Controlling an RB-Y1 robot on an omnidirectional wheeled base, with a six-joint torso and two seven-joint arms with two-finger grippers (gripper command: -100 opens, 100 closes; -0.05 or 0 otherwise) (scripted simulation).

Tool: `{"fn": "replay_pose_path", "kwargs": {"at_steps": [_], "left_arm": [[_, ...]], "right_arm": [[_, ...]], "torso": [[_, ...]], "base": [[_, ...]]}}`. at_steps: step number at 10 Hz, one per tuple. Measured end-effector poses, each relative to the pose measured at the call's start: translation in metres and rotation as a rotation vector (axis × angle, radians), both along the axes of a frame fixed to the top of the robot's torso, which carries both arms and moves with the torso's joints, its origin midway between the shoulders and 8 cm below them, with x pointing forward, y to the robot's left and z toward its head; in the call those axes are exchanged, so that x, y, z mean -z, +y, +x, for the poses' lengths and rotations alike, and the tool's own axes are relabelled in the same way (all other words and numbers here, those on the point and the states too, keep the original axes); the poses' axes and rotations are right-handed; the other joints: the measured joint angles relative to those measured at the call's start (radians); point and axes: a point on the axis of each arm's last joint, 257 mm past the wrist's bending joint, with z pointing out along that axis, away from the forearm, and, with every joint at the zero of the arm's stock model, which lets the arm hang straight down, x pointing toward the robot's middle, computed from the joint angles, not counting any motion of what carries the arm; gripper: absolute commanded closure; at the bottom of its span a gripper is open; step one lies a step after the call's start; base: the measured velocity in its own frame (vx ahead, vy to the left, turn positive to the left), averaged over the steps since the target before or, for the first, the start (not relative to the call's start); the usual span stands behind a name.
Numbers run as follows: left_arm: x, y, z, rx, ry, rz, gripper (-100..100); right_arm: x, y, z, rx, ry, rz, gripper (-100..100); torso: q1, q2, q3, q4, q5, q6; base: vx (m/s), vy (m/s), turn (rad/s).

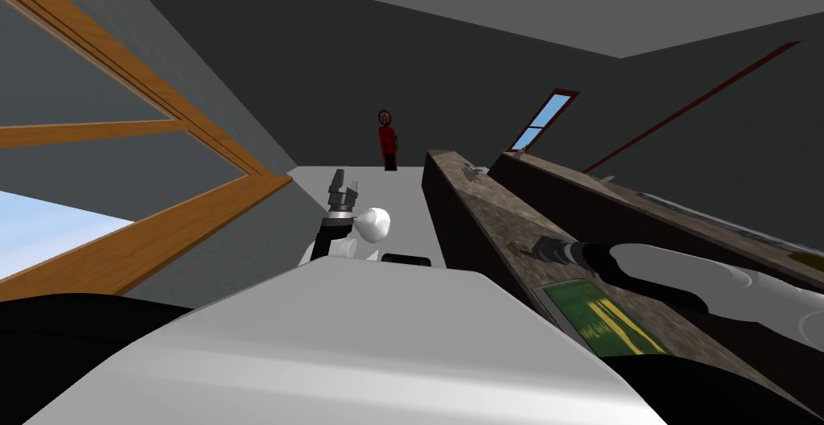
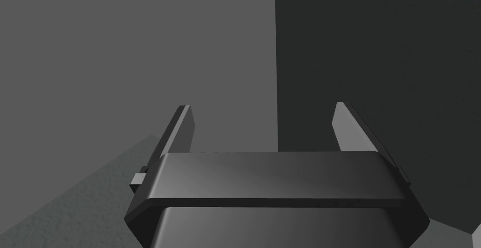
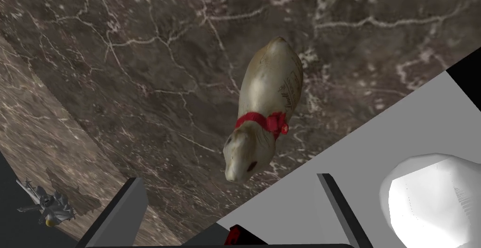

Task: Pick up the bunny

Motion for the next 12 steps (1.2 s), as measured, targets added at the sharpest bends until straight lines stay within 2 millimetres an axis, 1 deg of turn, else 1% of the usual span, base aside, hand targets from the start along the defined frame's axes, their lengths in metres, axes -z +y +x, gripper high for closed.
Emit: {"fn": "replay_pose_path", "kwargs": {"at_steps": [3, 4, 8, 9, 10, 12], "left_arm": [[0.0, 0.0, 0.0, 0.0, 0.0, 0.0, 0], [0.0, 0.0, 0.0, 0.0, 0.0, 0.0, 0], [0.0, 0.0, 0.0, 0.0, 0.0, 0.0, 0], [0.0, 0.0, 0.0, 0.0, 0.0, 0.0, 0], [0.0, 0.0, 0.0, 0.0, 0.0, 0.0, 0], [0.0, 0.0, 0.0, 0.0, 0.0, 0.0, 0]], "right_arm": [[0.016, -0.006, -0.016, 0.022, -0.001, -0.002, -100], [0.016, -0.006, -0.017, 0.021, 0.0, -0.003, 100], [0.016, -0.006, -0.016, 0.02, 0.0, -0.003, 100], [0.016, -0.006, -0.016, 0.02, 0.0, -0.003, 0], [0.016, -0.006, -0.016, 0.021, 0.0, -0.003, 100], [0.004, -0.001, -0.003, 0.004, -0.001, -0.003, 100]], "torso": [[0.001, -0.004, -0.002, -0.001, 0.0, 0.0], [0.001, -0.002, -0.001, -0.001, 0.0, 0.0], [0.0, 0.0, 0.0, 0.0, 0.0, 0.0], [0.001, 0.0, 0.0, 0.0, 0.0, 0.0], [0.001, 0.0, 0.0, 0.0, 0.0, 0.0], [0.001, 0.005, 0.003, 0.001, 0.001, 0.001]], "base": [[0.045, -0.001, 0.056], [0.0, 0.0, 0.0], [0.0, 0.0, 0.0], [0.0, 0.0, 0.0], [-0.038, -0.002, -0.145], [-0.056, 0.003, -0.072]]}}
